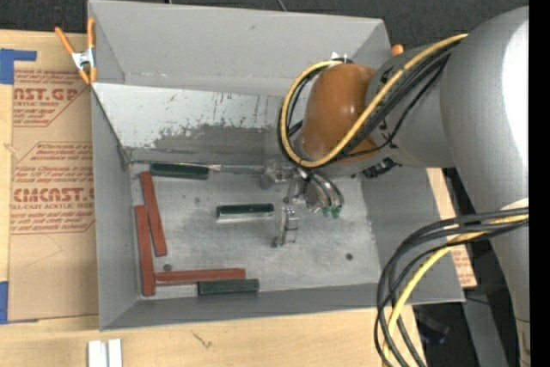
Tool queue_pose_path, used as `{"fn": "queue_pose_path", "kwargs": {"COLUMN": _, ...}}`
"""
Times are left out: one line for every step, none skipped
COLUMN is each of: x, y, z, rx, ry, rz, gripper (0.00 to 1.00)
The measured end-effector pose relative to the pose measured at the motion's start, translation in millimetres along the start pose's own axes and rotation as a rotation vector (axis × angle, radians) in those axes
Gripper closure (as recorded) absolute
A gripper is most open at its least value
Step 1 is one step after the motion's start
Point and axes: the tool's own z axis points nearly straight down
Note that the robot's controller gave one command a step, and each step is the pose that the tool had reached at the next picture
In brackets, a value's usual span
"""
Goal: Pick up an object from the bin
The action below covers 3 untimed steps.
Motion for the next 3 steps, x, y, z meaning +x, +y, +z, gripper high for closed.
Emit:
{"fn": "queue_pose_path", "kwargs": {"x": -1.8, "y": 34, "z": -2, "rx": -0.001, "ry": -0.002, "rz": 0.203, "gripper": 1.00}}
{"fn": "queue_pose_path", "kwargs": {"x": -1.8, "y": 34, "z": -2, "rx": -0.001, "ry": -0.002, "rz": 0.203, "gripper": 1.00}}
{"fn": "queue_pose_path", "kwargs": {"x": -4.3, "y": 39, "z": -156, "rx": -0.001, "ry": -0.004, "rz": 0.186, "gripper": 1.00}}
